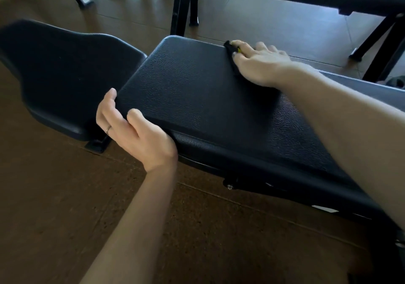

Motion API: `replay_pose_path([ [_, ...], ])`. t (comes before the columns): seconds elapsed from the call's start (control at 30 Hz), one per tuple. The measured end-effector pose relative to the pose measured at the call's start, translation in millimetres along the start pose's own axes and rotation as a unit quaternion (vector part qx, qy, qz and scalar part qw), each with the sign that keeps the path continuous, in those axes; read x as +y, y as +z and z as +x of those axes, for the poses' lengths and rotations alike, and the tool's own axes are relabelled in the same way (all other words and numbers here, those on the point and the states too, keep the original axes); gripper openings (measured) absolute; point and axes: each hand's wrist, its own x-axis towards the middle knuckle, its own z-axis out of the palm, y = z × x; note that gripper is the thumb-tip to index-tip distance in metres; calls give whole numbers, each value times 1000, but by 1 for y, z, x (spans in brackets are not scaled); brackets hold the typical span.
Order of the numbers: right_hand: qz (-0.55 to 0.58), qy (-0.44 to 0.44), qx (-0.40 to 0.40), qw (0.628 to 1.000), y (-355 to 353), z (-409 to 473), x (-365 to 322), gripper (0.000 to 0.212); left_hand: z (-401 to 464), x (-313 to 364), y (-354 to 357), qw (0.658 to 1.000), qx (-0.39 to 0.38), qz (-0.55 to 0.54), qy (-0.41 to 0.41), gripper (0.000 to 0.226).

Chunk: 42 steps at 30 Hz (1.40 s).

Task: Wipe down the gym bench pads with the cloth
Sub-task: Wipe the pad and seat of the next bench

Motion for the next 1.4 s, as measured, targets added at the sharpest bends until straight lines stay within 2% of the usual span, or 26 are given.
replay_pose_path([
  [0.1,-1,-5,0,1000,1,3,-9,57,1,2,-2,1000,-6,6,3,55],
  [0.2,-24,-29,20,999,9,-44,-4,57,0,5,-3,1000,-17,18,-1,56],
  [0.33,-25,-78,-21,996,13,-90,10,56,-1,9,2,999,-4,24,-30,51],
  [0.47,-22,-58,-9,998,3,-37,3,55,-3,9,2,999,3,26,-24,54],
  [0.6,-20,-65,12,998,4,16,-38,59,-4,8,1,1000,1,22,-12,61],
  [0.77,-45,-139,0,989,18,38,-124,62,-5,8,1,1000,10,20,-13,59],
  [0.9,-44,-256,-35,965,30,-5,-169,54,-5,8,1,1000,3,22,-14,57],
  [1.0,-49,-341,-36,938,40,-56,-162,53,-2,11,-4,1000,-2,10,-22,51],
  [1.07,-47,-364,-41,929,39,-81,-137,56,4,11,-6,997,14,-32,-64,47],
  [1.17,-62,-368,-50,926,32,-91,-110,59,11,15,-6,980,48,-106,-160,44],
  [1.23,-63,-359,-65,929,28,-75,-111,52,8,18,-6,985,47,-76,-144,42],
  [1.3,-73,-348,-46,934,27,-41,-122,51,5,16,-3,989,48,-46,-133,42],
  [1.4,-56,-274,-22,960,23,13,-143,50,6,13,-2,988,54,-35,-142,46],
])
